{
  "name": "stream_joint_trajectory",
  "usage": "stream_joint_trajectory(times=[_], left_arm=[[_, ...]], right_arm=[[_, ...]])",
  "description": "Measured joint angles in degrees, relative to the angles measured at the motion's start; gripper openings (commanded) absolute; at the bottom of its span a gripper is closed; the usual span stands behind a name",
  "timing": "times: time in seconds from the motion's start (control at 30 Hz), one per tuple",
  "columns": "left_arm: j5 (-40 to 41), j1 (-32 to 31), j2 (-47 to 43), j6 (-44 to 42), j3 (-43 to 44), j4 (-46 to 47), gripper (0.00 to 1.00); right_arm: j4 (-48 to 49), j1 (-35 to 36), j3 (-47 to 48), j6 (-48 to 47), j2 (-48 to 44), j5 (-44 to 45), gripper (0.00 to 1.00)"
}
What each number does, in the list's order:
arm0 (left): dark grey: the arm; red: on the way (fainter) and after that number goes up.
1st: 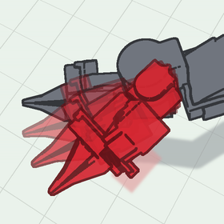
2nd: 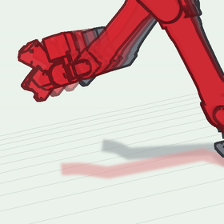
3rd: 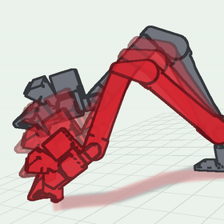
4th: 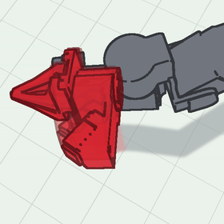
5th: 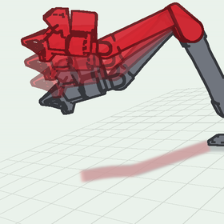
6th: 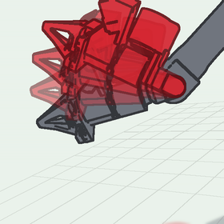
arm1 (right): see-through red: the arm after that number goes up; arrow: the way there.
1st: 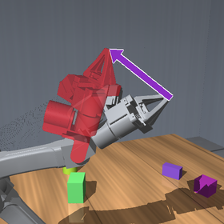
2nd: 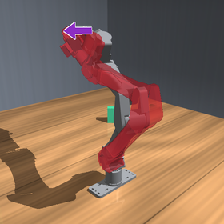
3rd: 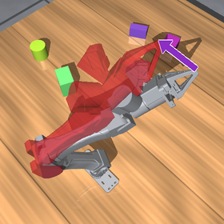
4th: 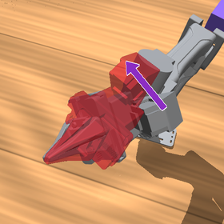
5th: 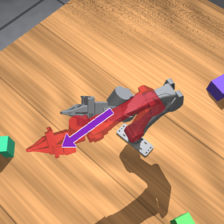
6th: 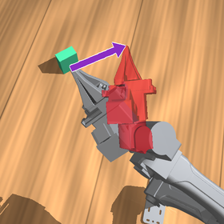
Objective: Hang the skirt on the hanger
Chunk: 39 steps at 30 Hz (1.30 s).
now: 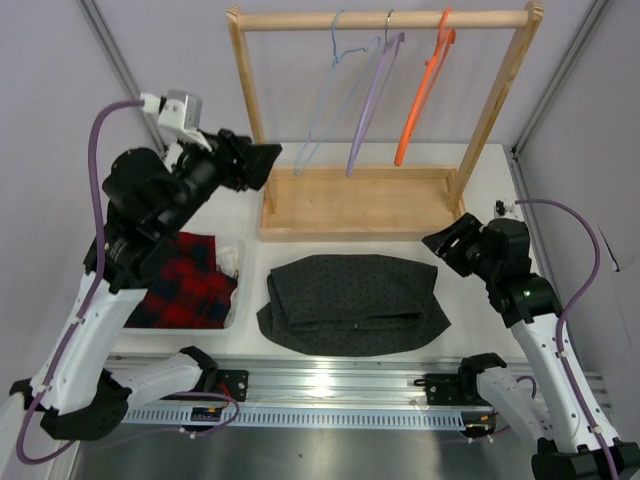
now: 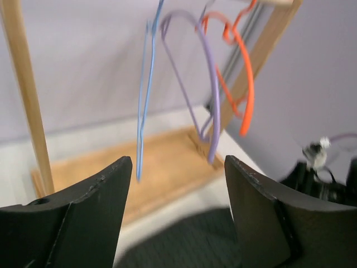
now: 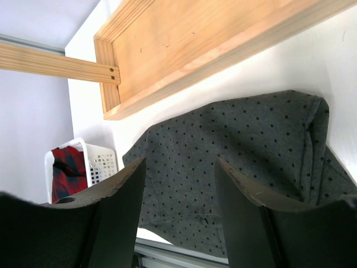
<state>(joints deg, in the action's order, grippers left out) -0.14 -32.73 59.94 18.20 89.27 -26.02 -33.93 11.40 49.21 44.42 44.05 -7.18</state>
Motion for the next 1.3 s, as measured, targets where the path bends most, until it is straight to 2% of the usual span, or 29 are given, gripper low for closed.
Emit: stream_joint_trajectory(times=[0.3, 0.53, 0.67, 0.97, 1.17, 1.3], left_arm=[[-2.1, 1.6, 24.1, -11.0, 22.5, 6.7, 0.73], [-5.8, 3.5, 37.7, -14.4, 25.7, 10.7, 0.73], [-7.2, 3.8, 41.9, -14.9, 26.6, 14.1, 0.72], [-7.5, 3.8, 47.4, -14.8, 35.1, 18.0, 0.71], [-7.4, 3.8, 50.9, -15.3, 41.8, 18.7, 0.64], [-7.3, 3.8, 52.8, -15.3, 43.3, 19.1, 0.64]], right_arm=[[2.1, 0.0, 1.0, -1.0, 2.0, -1.7, 0.57], [3.8, 0.0, 3.8, -2.1, 2.6, -3.7, 0.57], [4.3, 0.0, 3.9, -2.8, 2.7, -4.3, 0.57], [4.6, 0.0, 3.9, -5.1, 3.6, -4.3, 0.58], [5.2, 0.0, 3.9, -6.3, 5.0, -4.6, 0.58], [5.4, -0.1, 3.9, -7.0, 5.8, -5.0, 0.58]])
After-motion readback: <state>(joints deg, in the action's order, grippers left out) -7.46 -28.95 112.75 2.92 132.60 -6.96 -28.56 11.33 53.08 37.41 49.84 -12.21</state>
